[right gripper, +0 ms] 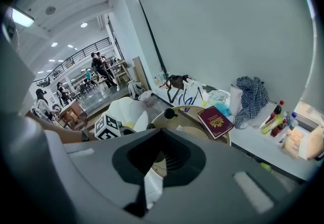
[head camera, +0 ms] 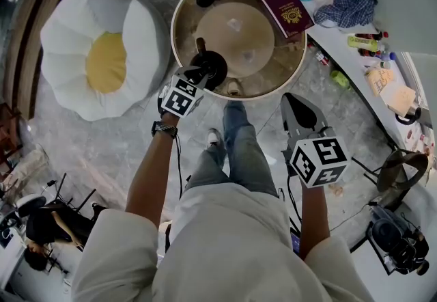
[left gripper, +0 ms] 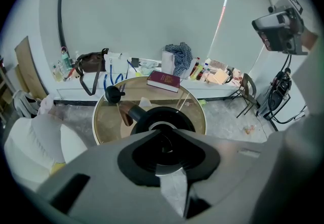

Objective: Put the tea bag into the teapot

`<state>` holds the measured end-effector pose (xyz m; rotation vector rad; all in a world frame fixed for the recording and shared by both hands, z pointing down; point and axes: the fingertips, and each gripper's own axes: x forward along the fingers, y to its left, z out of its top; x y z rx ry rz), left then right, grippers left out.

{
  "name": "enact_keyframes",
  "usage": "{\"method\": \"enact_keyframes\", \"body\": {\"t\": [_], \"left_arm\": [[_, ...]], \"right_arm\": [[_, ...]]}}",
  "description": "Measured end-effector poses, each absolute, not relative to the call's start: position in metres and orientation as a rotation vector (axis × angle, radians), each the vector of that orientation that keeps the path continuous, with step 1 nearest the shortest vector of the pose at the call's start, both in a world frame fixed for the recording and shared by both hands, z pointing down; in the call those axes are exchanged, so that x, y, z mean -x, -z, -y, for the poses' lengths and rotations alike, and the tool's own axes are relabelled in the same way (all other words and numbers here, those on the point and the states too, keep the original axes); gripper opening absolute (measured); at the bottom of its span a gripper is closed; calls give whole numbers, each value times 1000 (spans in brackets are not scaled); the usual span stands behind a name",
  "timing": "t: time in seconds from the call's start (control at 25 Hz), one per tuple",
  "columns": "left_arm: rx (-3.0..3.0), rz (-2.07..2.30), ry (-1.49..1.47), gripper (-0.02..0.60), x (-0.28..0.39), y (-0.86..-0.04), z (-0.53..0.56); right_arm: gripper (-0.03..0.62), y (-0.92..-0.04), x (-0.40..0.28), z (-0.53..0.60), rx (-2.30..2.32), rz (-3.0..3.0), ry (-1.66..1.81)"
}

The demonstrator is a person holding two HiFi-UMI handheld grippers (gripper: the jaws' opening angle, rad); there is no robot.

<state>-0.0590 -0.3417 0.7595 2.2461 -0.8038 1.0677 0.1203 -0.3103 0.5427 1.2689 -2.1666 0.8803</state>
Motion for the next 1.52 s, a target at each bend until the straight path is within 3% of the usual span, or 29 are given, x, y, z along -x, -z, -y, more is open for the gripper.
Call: {"method": "enact_keyframes", "body": {"t": [0.6,1.52], "left_arm": [[-2273,847,-1023,58,65,-736,336],[-2400,997,-869,6,66,-635,320]], "right_arm": [[5,-533,-115,305,-1258,2205,-824],[5,-496,-109,290,-1264,2296,-762]]}}
